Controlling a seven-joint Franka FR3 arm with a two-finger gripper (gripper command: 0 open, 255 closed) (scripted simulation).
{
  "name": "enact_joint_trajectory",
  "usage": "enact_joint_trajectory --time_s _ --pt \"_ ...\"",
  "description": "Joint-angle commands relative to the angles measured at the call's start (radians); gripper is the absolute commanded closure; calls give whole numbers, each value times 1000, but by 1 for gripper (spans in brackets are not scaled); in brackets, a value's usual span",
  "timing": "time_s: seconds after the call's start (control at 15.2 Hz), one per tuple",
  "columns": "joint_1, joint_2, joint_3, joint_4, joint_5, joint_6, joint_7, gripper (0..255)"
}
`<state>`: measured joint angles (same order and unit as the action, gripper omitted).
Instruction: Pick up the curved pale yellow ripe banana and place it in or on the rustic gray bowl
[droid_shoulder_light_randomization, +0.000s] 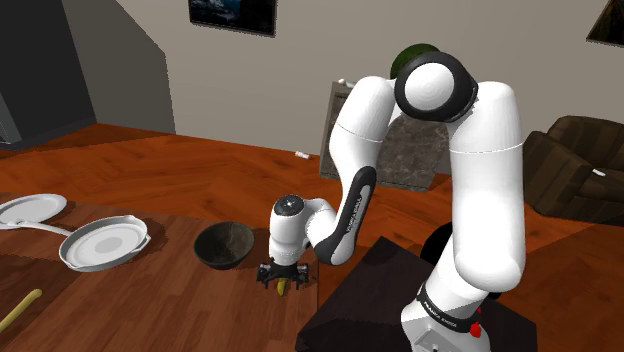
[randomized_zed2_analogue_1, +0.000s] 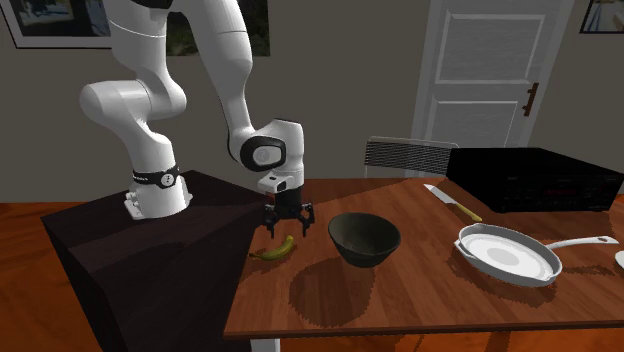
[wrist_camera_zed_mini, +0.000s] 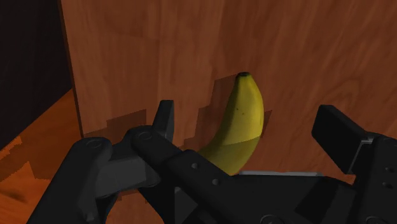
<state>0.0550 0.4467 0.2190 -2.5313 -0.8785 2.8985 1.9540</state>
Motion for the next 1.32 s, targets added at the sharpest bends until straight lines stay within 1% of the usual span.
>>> enact_joint_trajectory --time_s 0.0,0.07,0.66,0.99,1.25 --pt "0 0 0 0 0 0 0 0" --pt "0 0 0 0 0 0 0 255" --pt "0 0 0 0 0 0 0 255" --pt "-71 -85 88 -41 104 -45 -91 255" --pt "-127 -154 162 -69 202 -81 -172 255"
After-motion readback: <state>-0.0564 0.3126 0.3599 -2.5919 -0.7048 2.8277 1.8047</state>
